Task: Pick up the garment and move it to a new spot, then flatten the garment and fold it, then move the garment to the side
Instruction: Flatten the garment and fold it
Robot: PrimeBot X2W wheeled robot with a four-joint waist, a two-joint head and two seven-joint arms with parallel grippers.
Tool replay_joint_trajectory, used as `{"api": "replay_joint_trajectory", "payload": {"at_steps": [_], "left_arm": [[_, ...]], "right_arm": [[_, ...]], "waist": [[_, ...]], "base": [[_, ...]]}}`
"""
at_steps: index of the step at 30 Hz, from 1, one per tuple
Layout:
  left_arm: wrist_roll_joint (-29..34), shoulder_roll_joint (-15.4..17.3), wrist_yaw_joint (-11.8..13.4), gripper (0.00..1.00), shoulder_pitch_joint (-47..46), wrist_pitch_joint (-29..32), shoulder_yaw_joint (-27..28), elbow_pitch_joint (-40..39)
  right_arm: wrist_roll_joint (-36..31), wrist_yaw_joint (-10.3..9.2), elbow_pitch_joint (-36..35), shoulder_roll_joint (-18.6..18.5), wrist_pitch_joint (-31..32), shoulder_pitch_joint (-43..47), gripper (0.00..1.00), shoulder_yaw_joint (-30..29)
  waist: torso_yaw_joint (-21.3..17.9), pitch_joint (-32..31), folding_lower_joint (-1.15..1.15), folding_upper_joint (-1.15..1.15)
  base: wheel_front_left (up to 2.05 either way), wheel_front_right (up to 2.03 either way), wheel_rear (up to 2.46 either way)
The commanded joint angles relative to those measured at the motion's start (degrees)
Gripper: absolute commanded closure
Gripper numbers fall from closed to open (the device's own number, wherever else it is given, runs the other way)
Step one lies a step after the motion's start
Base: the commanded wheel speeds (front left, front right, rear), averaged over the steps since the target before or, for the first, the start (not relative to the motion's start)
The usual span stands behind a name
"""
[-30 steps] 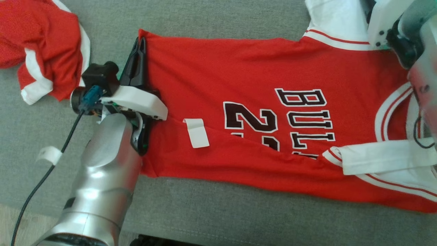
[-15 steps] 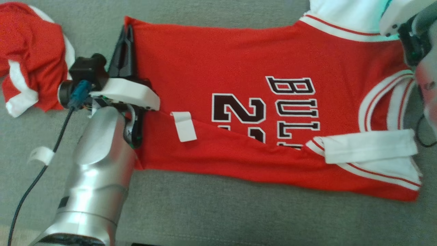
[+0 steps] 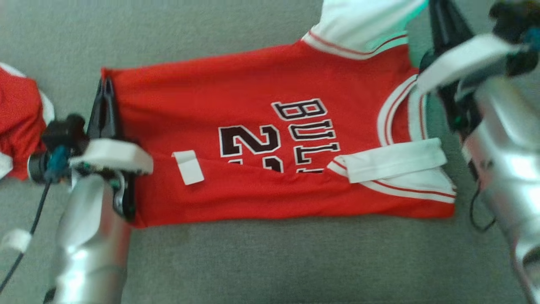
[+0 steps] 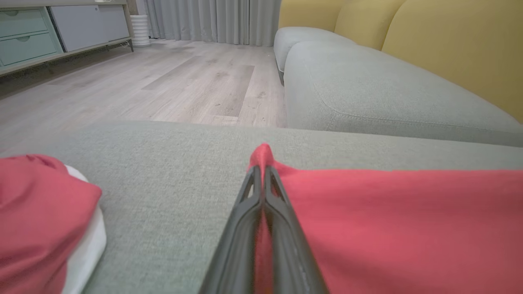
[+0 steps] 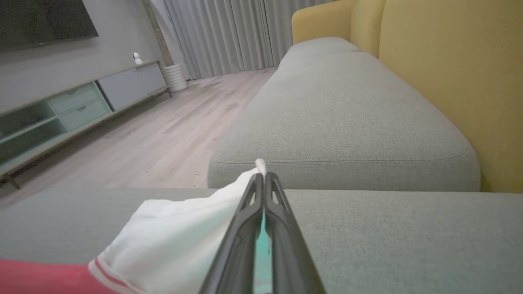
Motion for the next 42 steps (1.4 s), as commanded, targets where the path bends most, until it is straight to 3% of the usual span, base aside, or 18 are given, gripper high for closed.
{"api": "replay_joint_trajectory", "payload": {"at_steps": [1, 10, 23, 24, 25, 26, 27, 29, 30, 32, 36, 42], "left_arm": [[0.67, 2.43, -0.02, 1.00, 1.46, -0.29, 2.64, -2.09], [3.77, 1.75, -0.23, 1.00, 11.31, -0.29, 8.03, -6.47], [6.21, -0.90, -0.37, 1.00, 19.80, -0.29, 10.48, -8.58], [6.30, -1.12, -0.45, 0.96, 20.40, -0.29, 10.48, -8.69], [6.35, -1.36, -0.39, 0.75, 20.99, -0.29, 10.52, -8.84], [6.33, -1.59, -0.32, 0.61, 21.51, -0.29, 10.55, -8.93], [6.31, -1.78, -0.34, 0.00, 21.93, -0.29, 10.51, -9.03], [6.03, -2.07, -0.42, 0.00, 22.47, -0.29, 10.73, -9.40], [6.04, -2.17, -0.39, 0.00, 22.68, -0.29, 10.88, -9.86], [6.20, -2.33, -0.04, 0.00, 23.12, -0.29, 11.35, -11.14], [6.93, -2.53, 0.54, 0.00, 24.85, -0.29, 11.96, -14.40], [7.89, -2.71, 1.12, 0.00, 28.48, -0.29, 11.00, -18.15]], "right_arm": [[1.34, -0.04, -4.18, -0.33, -0.75, 2.42, 1.00, 0.42], [7.38, -0.04, -20.89, -1.89, -0.77, 24.60, 1.00, -0.83], [9.69, -0.04, -20.82, -0.43, -0.56, 34.35, 1.00, -1.54], [9.70, -0.04, -20.56, -0.28, -0.56, 34.53, 1.00, -1.72], [9.67, -0.04, -20.29, -0.14, -0.56, 34.71, 1.00, -1.88], [9.63, -0.04, -19.99, 0.00, -0.56, 34.90, 1.00, -2.02], [9.69, -0.04, -19.60, 0.19, -0.35, 35.10, 1.00, -2.17], [9.71, -0.04, -18.43, 0.54, 0.75, 35.41, 1.00, -2.43], [9.67, -0.04, -18.10, 0.80, 0.78, 35.46, 0.49, -2.81], [8.46, -0.04, -17.67, 1.01, 0.43, 35.30, 0.00, -3.51], [2.58, -0.04, -17.57, 1.78, -0.55, 34.83, 0.00, -6.25], [-11.47, -0.04, -21.54, 6.40, -0.75, 37.34, 0.00, -14.87]], "waist": [[-1.95, -2.17, 0.01, 0.00], [-4.95, -6.01, 0.01, 0.00], [-4.99, -9.40, 0.01, 0.00], [-4.80, -9.78, 0.01, 0.00], [-4.65, -10.15, 0.01, 0.00], [-4.48, -10.55, 0.01, 0.00], [-4.36, -10.86, 0.01, 0.00], [-4.13, -11.58, 0.01, 0.00], [-4.06, -11.86, 0.01, 0.00], [-3.90, -12.60, 0.01, 0.00], [-3.84, -14.39, 0.01, 0.00], [-3.37, -17.05, 0.01, 0.00]], "base": [[0.00, 0.00, 0.00], [0.00, 0.00, 0.00], [0.00, 0.00, 0.00], [0.00, 0.00, 0.00], [0.00, 0.00, 0.00], [0.00, 0.00, 0.00], [0.00, 0.00, 0.00], [0.00, 0.00, 0.00], [0.00, 0.00, 0.00], [0.00, 0.00, 0.00], [0.00, 0.00, 0.00], [0.00, 0.00, 0.00]]}}
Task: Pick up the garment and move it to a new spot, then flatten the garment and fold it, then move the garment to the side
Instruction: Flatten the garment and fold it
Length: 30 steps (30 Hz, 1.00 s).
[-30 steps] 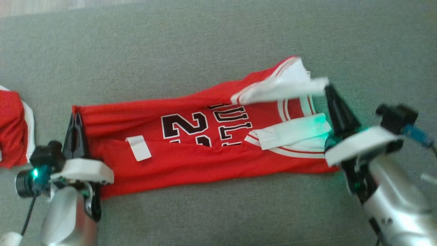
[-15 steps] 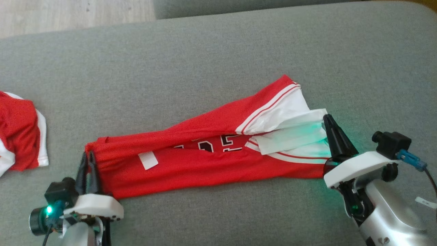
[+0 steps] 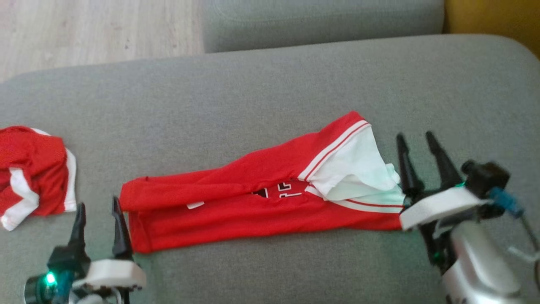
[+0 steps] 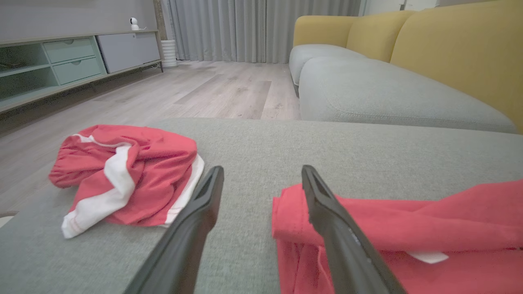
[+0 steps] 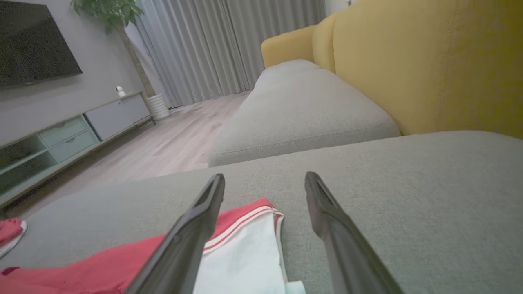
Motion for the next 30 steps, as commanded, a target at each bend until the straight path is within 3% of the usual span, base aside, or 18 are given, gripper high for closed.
{"api": "replay_joint_trajectory", "payload": {"at_steps": [1, 7, 17, 22, 30], "left_arm": [[0.49, 0.53, 0.47, 0.00, -0.06, -0.29, 0.87, -2.25], [-1.40, 0.49, 1.73, 0.00, 3.52, -0.29, -2.06, -3.91], [-3.59, 0.48, 3.39, 0.00, 6.05, -0.29, -5.90, -5.39], [-3.82, 0.48, 3.39, 0.00, 5.47, -0.29, -7.23, -5.34], [-5.35, 0.48, 2.73, 0.00, 2.99, -0.29, -9.49, -3.74]], "right_arm": [[-3.49, -0.04, -2.19, 1.59, -0.75, 1.96, 0.00, 0.02], [-8.90, -0.04, -0.96, 4.59, -0.76, 5.39, 0.00, -2.62], [-11.36, -0.04, 0.90, 5.89, -0.77, 6.16, 0.00, -4.17], [-12.40, -0.04, 4.65, 5.69, -0.77, 4.04, 0.00, -5.03], [-14.95, -0.04, 17.16, 4.85, 1.67, -5.01, 0.00, -6.11]], "waist": [[0.44, -1.11, 0.01, 0.00], [1.33, -3.39, 0.01, 0.00], [2.02, -3.96, 0.01, 0.00], [2.85, -3.02, 0.01, 0.00], [4.88, 0.21, 0.01, 0.00]], "base": [[0.00, 0.00, 0.00], [0.00, 0.00, 0.00], [0.00, 0.00, 0.00], [0.00, 0.00, 0.00], [0.00, 0.00, 0.00]]}}
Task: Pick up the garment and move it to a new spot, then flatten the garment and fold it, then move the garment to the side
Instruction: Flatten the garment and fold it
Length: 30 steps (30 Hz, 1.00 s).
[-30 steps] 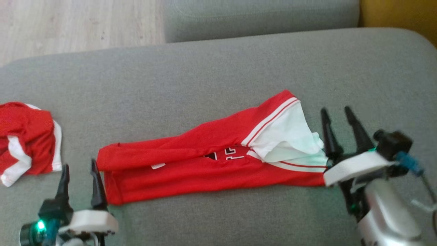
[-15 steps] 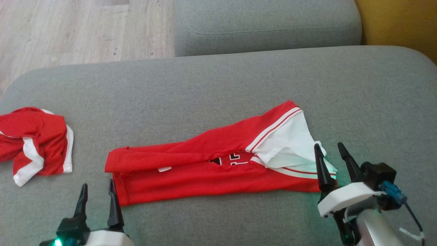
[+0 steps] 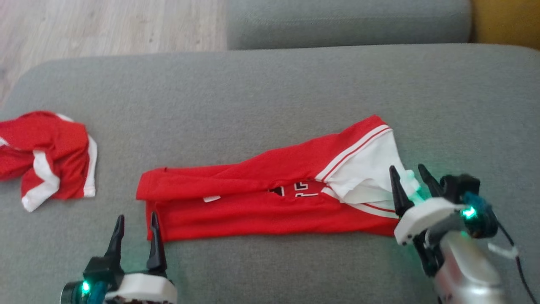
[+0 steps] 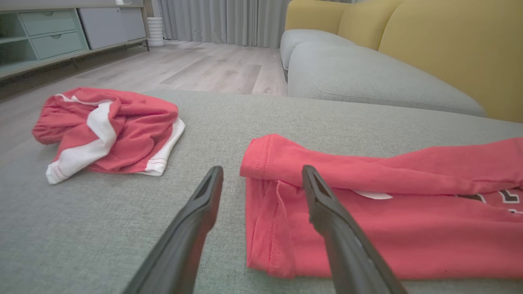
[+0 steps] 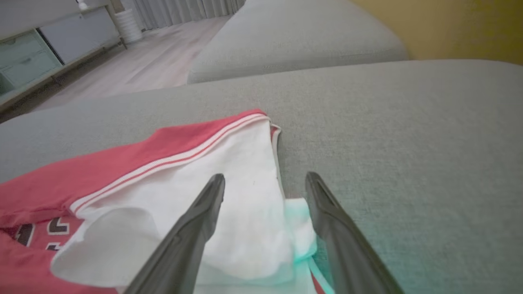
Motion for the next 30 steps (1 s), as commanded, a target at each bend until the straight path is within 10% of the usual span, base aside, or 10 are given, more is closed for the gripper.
{"api": "replay_joint_trajectory", "payload": {"at_steps": [1, 12, 13, 15, 30], "left_arm": [[-0.15, 0.46, -0.12, 0.00, -2.40, -0.29, 1.43, -1.22], [-0.65, 0.46, 0.03, 0.00, -4.17, -0.29, 0.79, -0.12], [-0.62, 0.46, 0.00, 0.00, -4.11, -0.29, 0.87, -0.08], [-0.54, 0.46, -0.05, 0.00, -3.98, -0.29, 1.06, -0.04], [-1.33, 0.46, 0.09, 0.00, -2.47, -0.29, 1.00, -0.32]], "right_arm": [[-0.44, -0.04, -0.21, -0.22, -0.13, -2.04, 0.00, 0.67], [2.19, -0.04, 12.85, 0.64, 1.35, -5.68, 0.00, 1.64], [3.19, -0.04, 13.12, 0.79, 1.39, -5.63, 0.56, 2.81], [5.84, -0.04, 13.55, 0.98, 1.61, -5.37, 1.00, 4.55], [6.93, -0.04, 0.92, -6.02, -2.70, -3.89, 1.00, -2.10]], "waist": [[0.75, 0.83, -0.01, 0.00], [3.44, 2.77, -0.01, 0.00], [3.45, 2.78, -0.01, 0.00], [3.40, 2.75, -0.01, 0.00], [0.19, 0.45, -0.01, 0.00]], "base": [[0.00, 0.00, 0.00], [0.00, 0.00, 0.00], [0.00, 0.00, 0.00], [0.00, 0.00, 0.00], [0.00, 0.00, 0.00]]}}
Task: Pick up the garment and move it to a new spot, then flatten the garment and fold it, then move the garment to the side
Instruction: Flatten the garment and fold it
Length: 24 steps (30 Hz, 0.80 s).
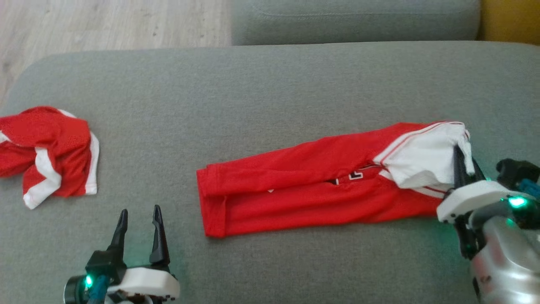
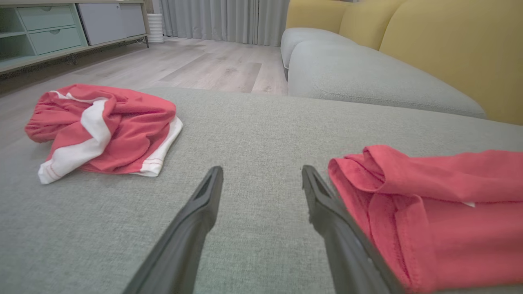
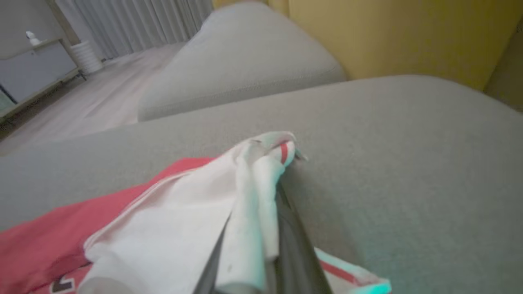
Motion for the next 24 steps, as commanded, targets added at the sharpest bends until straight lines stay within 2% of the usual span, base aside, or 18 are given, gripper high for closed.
{"api": "replay_joint_trajectory", "payload": {"at_steps": [1, 4, 6, 12, 16, 24], "left_arm": [[-0.53, 0.42, 0.14, 0.00, -0.60, -0.29, 1.95, -1.57], [-0.75, 0.42, 0.13, 0.00, -0.57, -0.29, 1.43, -1.36], [-0.80, 0.42, 0.12, 0.00, -0.57, -0.29, 1.21, -1.28], [-1.05, 0.42, -0.14, 0.00, -1.01, -0.29, -0.68, -0.60], [-1.35, 0.42, 0.02, 0.00, -1.10, -0.29, -1.74, -0.28], [-1.72, 0.42, -0.01, 0.00, -1.00, -0.29, -4.01, 0.14]], "right_arm": [[-0.98, -0.04, -6.12, 1.07, -0.79, 1.05, 1.00, 2.39], [-0.29, -0.04, -12.55, 2.71, -0.79, 2.92, 1.00, 6.30], [0.38, -0.04, -14.08, 3.16, -0.80, 3.41, 1.00, 8.00], [5.15, -0.04, -20.70, 4.54, -0.80, 4.27, 1.00, 19.79], [8.26, -0.04, -21.13, 4.84, -0.79, 2.90, 1.00, 26.36], [12.68, -0.04, -17.68, 5.54, 0.43, -1.27, 1.00, 37.14]], "waist": [[-0.75, -0.53, 0.00, 0.00], [-0.99, -0.78, 0.00, 0.00], [-0.96, -0.84, 0.00, 0.00], [1.34, -0.72, 0.00, 0.00], [4.32, -0.64, 0.00, 0.00], [11.02, 0.01, 0.00, 0.00]], "base": [[0.00, 0.00, 0.00], [0.00, 0.00, 0.00], [0.00, 0.00, 0.00], [0.00, 0.00, 0.00], [0.00, 0.00, 0.00], [0.00, 0.00, 0.00]]}}
